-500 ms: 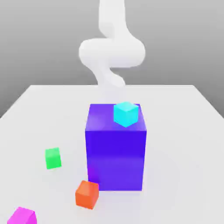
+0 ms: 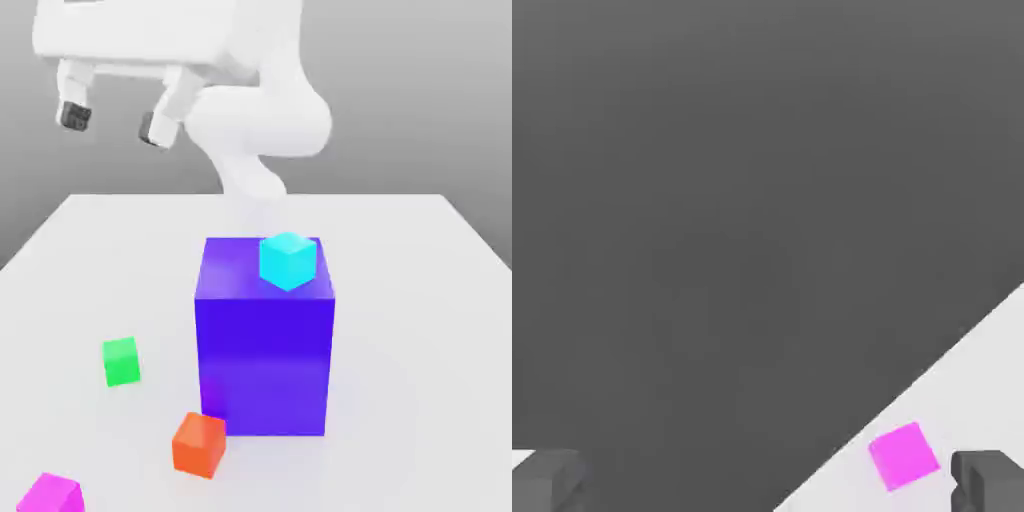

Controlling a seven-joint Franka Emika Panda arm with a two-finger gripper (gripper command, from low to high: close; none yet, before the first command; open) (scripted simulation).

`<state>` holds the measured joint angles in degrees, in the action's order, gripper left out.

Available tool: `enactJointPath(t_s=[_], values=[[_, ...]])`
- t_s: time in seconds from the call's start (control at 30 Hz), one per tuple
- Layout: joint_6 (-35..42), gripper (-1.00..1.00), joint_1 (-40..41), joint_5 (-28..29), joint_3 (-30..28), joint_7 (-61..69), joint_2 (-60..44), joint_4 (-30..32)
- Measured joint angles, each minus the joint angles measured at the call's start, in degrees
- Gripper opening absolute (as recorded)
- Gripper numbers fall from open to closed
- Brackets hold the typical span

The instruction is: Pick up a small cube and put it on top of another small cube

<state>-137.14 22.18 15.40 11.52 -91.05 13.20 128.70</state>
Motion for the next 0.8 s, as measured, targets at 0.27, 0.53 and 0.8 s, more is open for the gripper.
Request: enactJointPath(t_s=[0.27,0.53,0.8], values=[[-2.9,0.00,4.7,4.1,-1.2,-18.5,-14.2,-1.3],[-7.4,0.00,6.4,1.0,-3.9,-32.1,-26.8,-2.0],[-13.3,0.00,9.5,-8.5,-4.4,-40.1,-37.7,-2.7]])
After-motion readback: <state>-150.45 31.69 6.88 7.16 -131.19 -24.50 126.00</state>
